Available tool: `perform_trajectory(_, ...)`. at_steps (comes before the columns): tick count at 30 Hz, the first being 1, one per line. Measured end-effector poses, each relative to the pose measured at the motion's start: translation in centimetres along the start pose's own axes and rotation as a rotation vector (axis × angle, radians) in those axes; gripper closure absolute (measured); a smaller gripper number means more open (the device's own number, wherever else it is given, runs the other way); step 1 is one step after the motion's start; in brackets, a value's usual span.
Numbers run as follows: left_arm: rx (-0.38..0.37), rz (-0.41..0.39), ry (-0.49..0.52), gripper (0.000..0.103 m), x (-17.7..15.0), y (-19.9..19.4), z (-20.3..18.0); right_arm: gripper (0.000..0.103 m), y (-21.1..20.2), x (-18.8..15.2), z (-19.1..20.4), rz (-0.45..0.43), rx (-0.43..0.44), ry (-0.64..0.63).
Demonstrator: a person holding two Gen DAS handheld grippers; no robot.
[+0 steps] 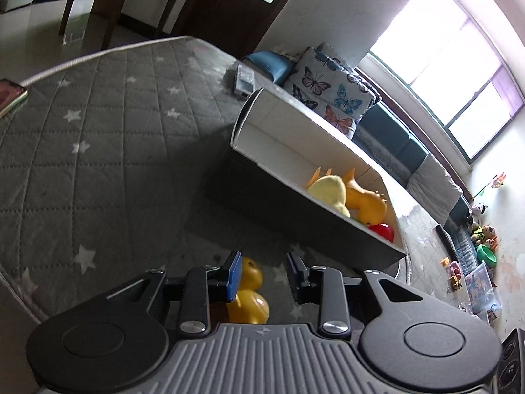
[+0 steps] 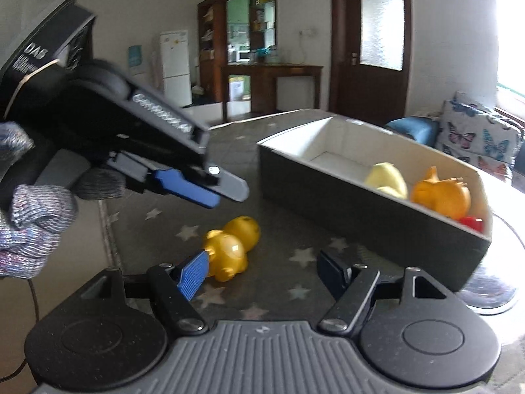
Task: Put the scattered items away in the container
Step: 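Move the left gripper down to the small yellow rubber duck, then close the left gripper on the small yellow duck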
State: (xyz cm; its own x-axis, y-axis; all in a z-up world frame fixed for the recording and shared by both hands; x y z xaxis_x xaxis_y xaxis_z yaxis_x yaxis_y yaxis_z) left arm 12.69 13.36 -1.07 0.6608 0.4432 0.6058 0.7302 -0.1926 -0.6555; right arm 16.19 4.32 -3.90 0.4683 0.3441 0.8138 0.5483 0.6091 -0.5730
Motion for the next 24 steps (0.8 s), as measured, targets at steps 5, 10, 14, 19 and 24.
perform_trajectory(5, 0.001, 0.014, -0.02, 0.07, -0.4, 0.4, 0.5, 0.03, 1.2, -0.7, 1.5, 0.027, 0.026, -0.022)
perform_trajectory(10, 0.006, 0.018, -0.039, 0.069, -0.3, 0.7, 1.0, 0.034, 2.4, -0.8, 2.8, 0.047, 0.043, -0.052)
perform_trajectory(14, 0.006, 0.023, -0.047, 0.069, -0.2, 1.0, 1.3, 0.039, 3.6, -0.7, 3.2, 0.06, 0.048, -0.055)
perform_trajectory(19, 0.01, 0.038, -0.057, 0.069, -0.2, 1.8, 1.8, 0.045, 4.3, -0.8, 3.4, 0.075, 0.045, -0.053)
perform_trajectory(24, 0.017, 0.056, -0.067, 0.069, -0.4, 2.6, 1.9, 0.052, 4.5, -1.1, 3.1, 0.089, 0.044, -0.045)
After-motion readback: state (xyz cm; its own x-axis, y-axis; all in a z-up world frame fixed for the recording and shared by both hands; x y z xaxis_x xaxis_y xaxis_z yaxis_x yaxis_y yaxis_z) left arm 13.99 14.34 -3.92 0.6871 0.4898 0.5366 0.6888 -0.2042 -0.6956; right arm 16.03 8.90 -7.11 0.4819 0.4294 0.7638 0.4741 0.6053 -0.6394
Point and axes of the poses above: each gripper's, at about its wrist camera, not at the fingertips, and y roughly the way its jaws point, z to its left, x to its top, the point moved 8 cm from there along y, roughly the way its jaws point, and after that the axes turned 5 degrees about y, right-handed, at the moved point
